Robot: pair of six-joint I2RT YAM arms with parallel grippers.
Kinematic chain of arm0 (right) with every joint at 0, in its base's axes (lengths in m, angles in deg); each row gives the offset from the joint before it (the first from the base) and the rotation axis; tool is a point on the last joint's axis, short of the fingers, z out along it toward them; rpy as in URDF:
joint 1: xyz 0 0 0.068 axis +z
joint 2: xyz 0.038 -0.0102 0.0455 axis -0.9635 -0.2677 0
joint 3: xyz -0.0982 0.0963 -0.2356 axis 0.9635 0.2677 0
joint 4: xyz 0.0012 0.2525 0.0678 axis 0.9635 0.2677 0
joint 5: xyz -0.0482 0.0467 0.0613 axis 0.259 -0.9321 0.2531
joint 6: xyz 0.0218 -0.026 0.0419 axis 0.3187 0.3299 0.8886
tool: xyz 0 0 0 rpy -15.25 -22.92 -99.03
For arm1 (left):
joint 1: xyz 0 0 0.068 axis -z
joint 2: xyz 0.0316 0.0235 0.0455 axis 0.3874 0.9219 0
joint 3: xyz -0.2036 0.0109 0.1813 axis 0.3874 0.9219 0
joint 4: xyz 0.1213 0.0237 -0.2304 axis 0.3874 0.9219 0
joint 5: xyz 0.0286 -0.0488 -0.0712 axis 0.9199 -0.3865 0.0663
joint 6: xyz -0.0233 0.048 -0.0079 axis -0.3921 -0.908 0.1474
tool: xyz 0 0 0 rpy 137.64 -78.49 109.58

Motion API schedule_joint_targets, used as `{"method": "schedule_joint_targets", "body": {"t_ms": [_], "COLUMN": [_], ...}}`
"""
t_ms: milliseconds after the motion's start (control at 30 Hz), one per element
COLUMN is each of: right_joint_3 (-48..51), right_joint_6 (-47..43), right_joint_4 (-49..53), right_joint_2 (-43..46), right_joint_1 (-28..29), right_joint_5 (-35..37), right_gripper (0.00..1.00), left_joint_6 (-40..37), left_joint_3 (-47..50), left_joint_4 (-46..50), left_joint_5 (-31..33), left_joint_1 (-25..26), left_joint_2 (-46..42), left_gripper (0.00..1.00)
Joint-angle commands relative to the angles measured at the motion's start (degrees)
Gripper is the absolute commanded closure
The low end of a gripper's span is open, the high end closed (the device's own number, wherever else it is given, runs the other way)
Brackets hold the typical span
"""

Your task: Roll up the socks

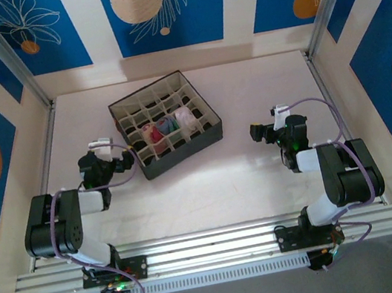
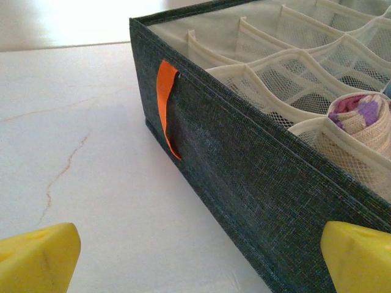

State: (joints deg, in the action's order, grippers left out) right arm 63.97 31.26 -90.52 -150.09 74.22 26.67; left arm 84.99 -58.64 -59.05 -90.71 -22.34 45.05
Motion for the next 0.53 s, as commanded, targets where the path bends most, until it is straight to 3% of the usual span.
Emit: {"method": "schedule_joint_targets", "body": {"t_ms": [0,500], "right_joint_3": [-0.6,-0.6], "right_joint_6": [-1.0,-1.3], "right_joint_4": [-1.0,-1.1], "right_joint_2": [-0.3,-0.3], "right_joint_1": [-0.1,0.2], "right_joint_5": [-0.6,0.1], "right_gripper": [0.01,0.01], "left_joint_6": [-1.5,-1.5], "left_joint_3": [0.9,1.0], "left_joint_4": [-1.2,-1.5], "left_joint_5": [1.7,1.7], "left_joint_1": [0.4,0.4], "left_joint_2": [1.2,1.1], "left_gripper": [0.00,0.00]}}
